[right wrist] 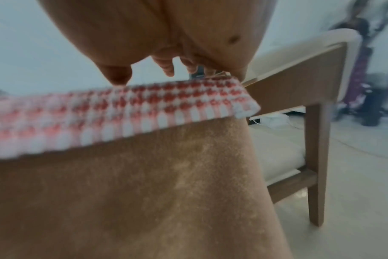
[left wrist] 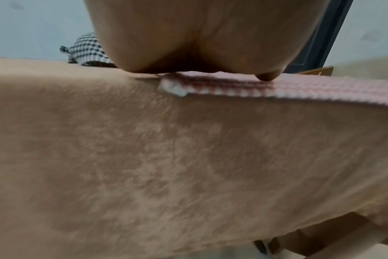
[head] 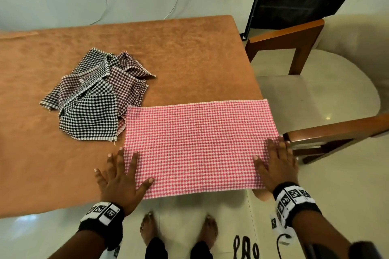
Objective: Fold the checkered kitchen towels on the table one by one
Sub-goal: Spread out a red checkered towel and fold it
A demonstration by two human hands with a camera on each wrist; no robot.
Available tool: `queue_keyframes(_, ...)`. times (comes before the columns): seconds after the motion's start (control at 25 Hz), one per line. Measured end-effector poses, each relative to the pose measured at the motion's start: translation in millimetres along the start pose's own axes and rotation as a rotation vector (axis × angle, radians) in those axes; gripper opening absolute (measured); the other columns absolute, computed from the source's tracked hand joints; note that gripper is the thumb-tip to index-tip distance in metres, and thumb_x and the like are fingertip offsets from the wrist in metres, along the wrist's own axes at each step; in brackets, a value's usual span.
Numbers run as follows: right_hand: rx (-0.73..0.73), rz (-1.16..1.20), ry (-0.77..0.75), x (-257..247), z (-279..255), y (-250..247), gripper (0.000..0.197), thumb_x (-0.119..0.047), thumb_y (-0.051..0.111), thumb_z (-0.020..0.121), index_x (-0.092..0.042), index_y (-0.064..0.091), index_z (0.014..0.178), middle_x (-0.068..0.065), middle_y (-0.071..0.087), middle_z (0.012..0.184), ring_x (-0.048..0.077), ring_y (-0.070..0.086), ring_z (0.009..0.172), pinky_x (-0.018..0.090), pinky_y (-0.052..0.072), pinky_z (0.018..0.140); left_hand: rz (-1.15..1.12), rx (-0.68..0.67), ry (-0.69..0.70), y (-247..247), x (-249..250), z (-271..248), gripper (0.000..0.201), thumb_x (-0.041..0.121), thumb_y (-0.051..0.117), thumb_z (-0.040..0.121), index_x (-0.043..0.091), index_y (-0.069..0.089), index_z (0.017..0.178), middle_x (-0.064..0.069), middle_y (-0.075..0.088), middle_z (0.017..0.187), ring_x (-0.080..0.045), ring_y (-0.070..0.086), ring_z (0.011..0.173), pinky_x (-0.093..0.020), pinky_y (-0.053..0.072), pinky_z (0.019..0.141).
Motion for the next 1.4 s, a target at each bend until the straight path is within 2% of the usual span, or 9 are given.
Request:
queue_keyframes(0.12,0.204,0.314,0.211,14,-16,-16,0.060,-0.045,0.061,0.088,-0.010,0.048,0.135,0.024,0.041,0.141,0.044,0.043,0.124,0.054,0.040,0.100,0.007,0.050,0.151,-26,46,16,0.094,0.086,0.025,0.081,0.034,0.007,0.157,-0.010,-0.003,0.166,-0.038,-0.004,0.152,-0.062,-0.022,0.110)
queue_keyframes(0.28,0.220,0.518,0.366,32,-30,-21,0.040,-0.028,0.073,0.084,-0.007,0.065,0.117,0.020,0.054,0.122,0.037,0.061,0.095,0.039,0.046,0.091,-0.004,0.152,0.520,-70,156,61,0.063,0.059,0.050,0.082,0.028,0.053,0.136,-0.010,0.044,0.152,-0.039,0.041,0.137,-0.061,0.036,0.106)
queue_keyframes(0.44,0.190,0.635,0.427,40,-30,-24,0.024,-0.022,0.078,0.080,-0.013,0.072,0.101,0.001,0.066,0.089,0.020,0.061,0.074,0.026,0.043,0.077,-0.074,0.032,0.659,-97,261,95,0.046,0.047,0.055,0.088,0.029,0.057,0.130,0.002,0.060,0.134,-0.029,0.050,0.125,-0.047,0.044,0.100)
queue_keyframes(0.6,0.174,0.726,0.398,33,-29,-32,0.019,-0.014,0.074,0.082,-0.016,0.073,0.100,-0.004,0.068,0.083,0.016,0.063,0.079,0.029,0.050,0.079,-0.253,-0.129,0.674,-97,338,121,0.044,0.046,0.061,0.089,0.029,0.056,0.130,0.000,0.071,0.111,-0.026,0.063,0.109,-0.038,0.052,0.090)
queue_keyframes(0.76,0.262,0.631,0.165,12,-33,-39,0.025,-0.011,0.073,0.079,-0.016,0.074,0.103,-0.002,0.071,0.090,0.014,0.061,0.075,0.025,0.047,0.072,-0.459,-0.212,0.470,-92,383,141,0.073,0.054,0.067,0.084,0.017,0.045,0.143,-0.011,0.060,0.136,-0.032,0.056,0.124,-0.036,0.046,0.097)
queue_keyframes(0.88,0.309,0.532,-0.046,-5,-40,-43,0.026,-0.011,0.073,0.077,-0.017,0.074,0.102,-0.001,0.070,0.090,0.016,0.062,0.071,0.028,0.052,0.068,-0.457,-0.258,0.328,-87,395,158,0.075,0.061,0.071,0.076,0.010,0.059,0.129,-0.013,0.063,0.131,-0.034,0.061,0.116,-0.035,0.050,0.091)
queue_keyframes(1.04,0.293,0.486,-0.166,-23,-50,-45,0.023,-0.014,0.074,0.075,-0.021,0.073,0.098,-0.006,0.066,0.082,0.007,0.054,0.063,0.016,0.043,0.060,-0.478,-0.263,0.264,-83,388,177,0.028,0.032,0.072,0.066,0.008,0.067,0.080,-0.016,0.073,0.094,-0.034,0.067,0.079,-0.028,0.044,0.057)
queue_keyframes(1.24,0.224,0.510,-0.273,-54,-61,-43,0.023,-0.017,0.067,0.079,-0.023,0.071,0.101,-0.011,0.065,0.087,-0.007,0.043,0.071,-0.002,0.033,0.064,-0.570,-0.188,0.225,-104,338,191,0.030,0.031,0.059,0.088,0.005,0.064,0.076,-0.023,0.069,0.095,-0.040,0.064,0.091,-0.035,0.048,0.071)
queue_keyframes(1.4,0.107,0.550,-0.360,-86,-70,-31,0.028,-0.025,0.058,0.081,-0.023,0.071,0.105,-0.009,0.066,0.093,0.003,0.058,0.076,0.016,0.045,0.065,-0.710,-0.246,0.191,-106,272,202,0.032,0.027,0.061,0.087,0.005,0.059,0.064,-0.021,0.070,0.076,-0.036,0.071,0.073,-0.047,0.060,0.068)
Point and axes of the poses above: each hand's wrist, its own z-axis towards the middle knuckle, its own y-axis out of the palm, x = y × z, the point moved 2 cm from there along z, towards the middle knuckle
